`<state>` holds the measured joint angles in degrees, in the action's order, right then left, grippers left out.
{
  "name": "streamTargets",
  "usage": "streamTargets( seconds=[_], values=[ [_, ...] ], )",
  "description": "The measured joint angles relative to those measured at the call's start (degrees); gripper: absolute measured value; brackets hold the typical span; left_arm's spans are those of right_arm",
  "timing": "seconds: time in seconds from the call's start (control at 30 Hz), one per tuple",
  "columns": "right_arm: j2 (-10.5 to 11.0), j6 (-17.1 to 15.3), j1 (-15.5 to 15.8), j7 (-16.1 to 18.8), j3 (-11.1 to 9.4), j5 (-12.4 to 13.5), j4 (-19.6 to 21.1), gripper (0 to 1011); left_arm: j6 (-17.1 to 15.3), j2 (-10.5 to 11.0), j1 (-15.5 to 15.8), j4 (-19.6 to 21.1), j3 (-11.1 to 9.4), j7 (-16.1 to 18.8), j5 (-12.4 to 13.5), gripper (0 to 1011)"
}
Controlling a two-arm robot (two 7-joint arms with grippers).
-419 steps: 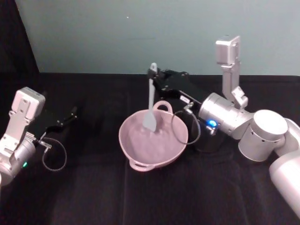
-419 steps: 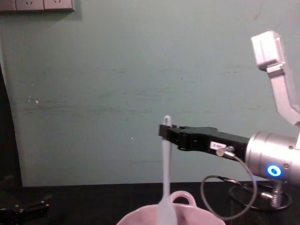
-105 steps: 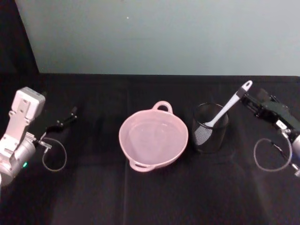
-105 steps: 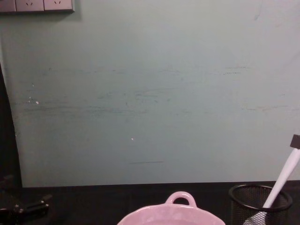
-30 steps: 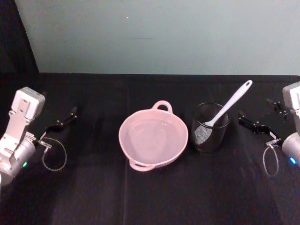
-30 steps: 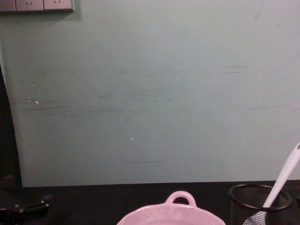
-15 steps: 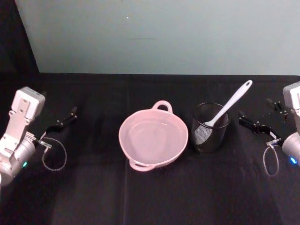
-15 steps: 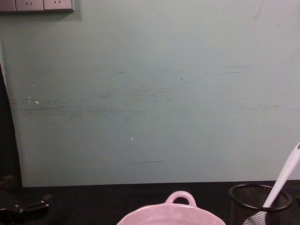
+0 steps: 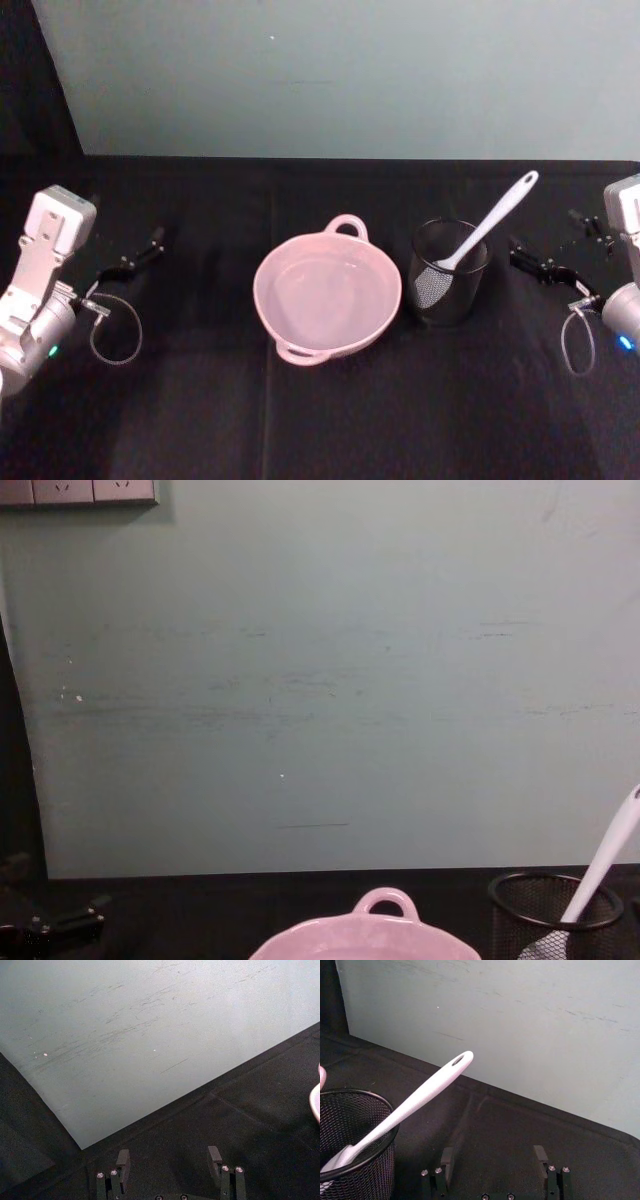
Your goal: Use the one hand to pick up the spoon and stir the clear water in the bowl.
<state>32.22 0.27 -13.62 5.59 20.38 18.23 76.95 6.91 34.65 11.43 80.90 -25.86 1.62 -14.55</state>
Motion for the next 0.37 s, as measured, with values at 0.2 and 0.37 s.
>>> streamTargets(
  seconds=[0.2,0.37],
  values=[
    [0.0,0.0,0.0,0.0,0.0,0.0,-0.01,1004,0.0,0.0,0.0,0.0,0.0,0.0,0.01,1011],
    [0.0,0.0,0.0,0.0,0.0,0.0,-0.01,1004,0.0,0.0,0.0,0.0,0.0,0.0,0.0,1011]
  ],
)
